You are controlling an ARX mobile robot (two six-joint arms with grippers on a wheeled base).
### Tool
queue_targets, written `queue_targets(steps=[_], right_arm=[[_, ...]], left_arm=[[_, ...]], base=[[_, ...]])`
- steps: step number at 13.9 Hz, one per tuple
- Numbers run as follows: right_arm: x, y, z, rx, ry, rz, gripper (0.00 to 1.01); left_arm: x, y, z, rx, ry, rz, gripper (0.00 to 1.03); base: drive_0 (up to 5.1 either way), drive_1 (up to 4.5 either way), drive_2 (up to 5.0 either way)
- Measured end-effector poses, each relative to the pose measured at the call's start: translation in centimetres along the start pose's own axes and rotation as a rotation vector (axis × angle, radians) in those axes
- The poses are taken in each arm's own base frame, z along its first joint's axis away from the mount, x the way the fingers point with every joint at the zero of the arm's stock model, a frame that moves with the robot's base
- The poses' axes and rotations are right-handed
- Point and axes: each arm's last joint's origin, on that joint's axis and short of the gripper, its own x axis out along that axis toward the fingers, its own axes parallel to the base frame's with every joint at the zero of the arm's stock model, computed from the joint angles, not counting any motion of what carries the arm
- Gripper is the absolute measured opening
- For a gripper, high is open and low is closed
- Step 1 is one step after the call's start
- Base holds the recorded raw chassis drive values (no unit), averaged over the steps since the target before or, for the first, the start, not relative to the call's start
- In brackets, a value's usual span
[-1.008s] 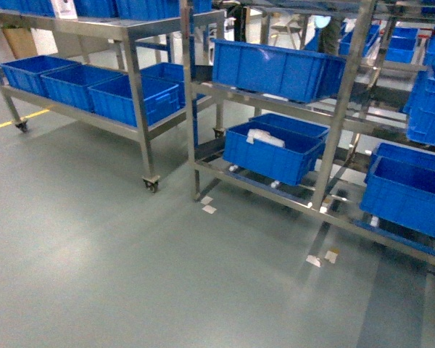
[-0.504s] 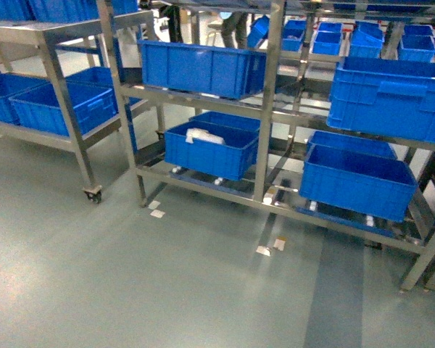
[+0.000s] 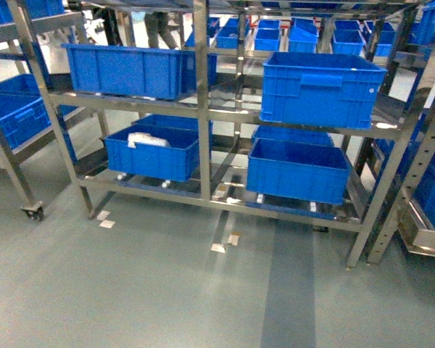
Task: Pick red block from blue box to shelf
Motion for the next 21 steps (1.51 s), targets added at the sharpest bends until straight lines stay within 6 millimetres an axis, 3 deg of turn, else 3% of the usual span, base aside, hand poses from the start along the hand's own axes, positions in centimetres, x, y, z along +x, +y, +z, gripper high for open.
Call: queue_targets(steps=[11,21], right_arm=[[0.0,0.0,0.0,0.0,0.0,0.0,0.28],[0.0,0.0,0.01,0.0,-0.001,0.0,0.28]], left_arm=[[0.0,-0.01,0.0,0.0,0.0,-0.001,0.98],[0.0,-0.01,0.01,0.0,-0.001,-0.001,0.98]], base=[[-0.6,-0.59,-0.6],[0.0,4.14,-4.1]])
